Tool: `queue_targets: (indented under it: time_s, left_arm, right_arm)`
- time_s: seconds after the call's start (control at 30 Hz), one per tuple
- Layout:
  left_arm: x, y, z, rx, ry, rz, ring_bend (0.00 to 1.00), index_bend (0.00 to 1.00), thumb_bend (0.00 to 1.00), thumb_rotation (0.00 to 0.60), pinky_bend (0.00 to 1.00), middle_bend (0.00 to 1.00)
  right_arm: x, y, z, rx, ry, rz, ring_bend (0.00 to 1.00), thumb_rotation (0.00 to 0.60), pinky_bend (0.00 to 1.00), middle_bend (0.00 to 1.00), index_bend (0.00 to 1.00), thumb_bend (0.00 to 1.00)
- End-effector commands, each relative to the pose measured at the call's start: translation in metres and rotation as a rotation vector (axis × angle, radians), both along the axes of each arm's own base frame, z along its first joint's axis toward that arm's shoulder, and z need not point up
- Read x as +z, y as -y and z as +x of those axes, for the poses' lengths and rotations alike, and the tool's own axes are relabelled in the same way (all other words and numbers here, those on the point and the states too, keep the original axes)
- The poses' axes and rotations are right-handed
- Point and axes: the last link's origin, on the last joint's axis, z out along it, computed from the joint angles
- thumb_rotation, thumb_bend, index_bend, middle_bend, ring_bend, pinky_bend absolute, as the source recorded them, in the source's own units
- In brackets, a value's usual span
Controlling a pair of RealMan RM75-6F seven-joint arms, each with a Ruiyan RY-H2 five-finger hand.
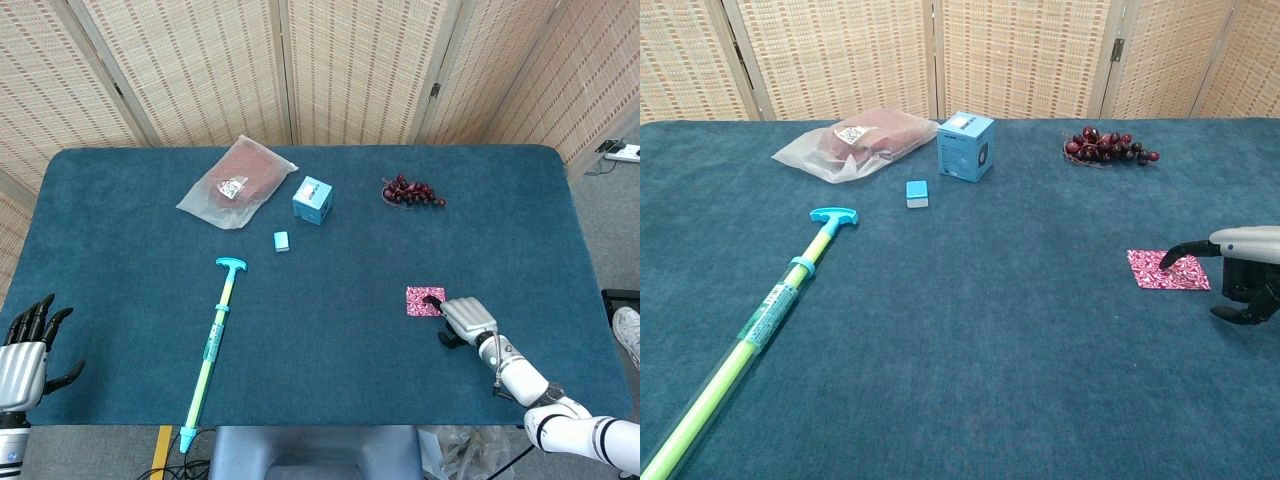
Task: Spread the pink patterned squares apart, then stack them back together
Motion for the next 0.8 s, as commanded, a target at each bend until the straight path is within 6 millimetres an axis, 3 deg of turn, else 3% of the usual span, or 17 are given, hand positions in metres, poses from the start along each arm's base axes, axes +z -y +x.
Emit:
queue_targets:
  time_s: [0.03,0.8]
  left_arm:
    - [0.0,0.001,0.0,0.001,0.001,0.001,0.05,0.19,0.26,0.6,0.13,0.05]
    - [0.0,0.002,-0.003,0.006,0.006,0.001,0.05,0.19,0.26,0.6,0.13,0.05]
  right_arm:
    - [0.0,-0.006,0.0,0.01,-0.005,0.007,1.0,0.6,1.0,0.98,0.12,0.48]
    - [0.005,-0.057,-0.002,0.031,-0.025,0.062,1.0,0.6,1.0,0.98,0.12,0.48]
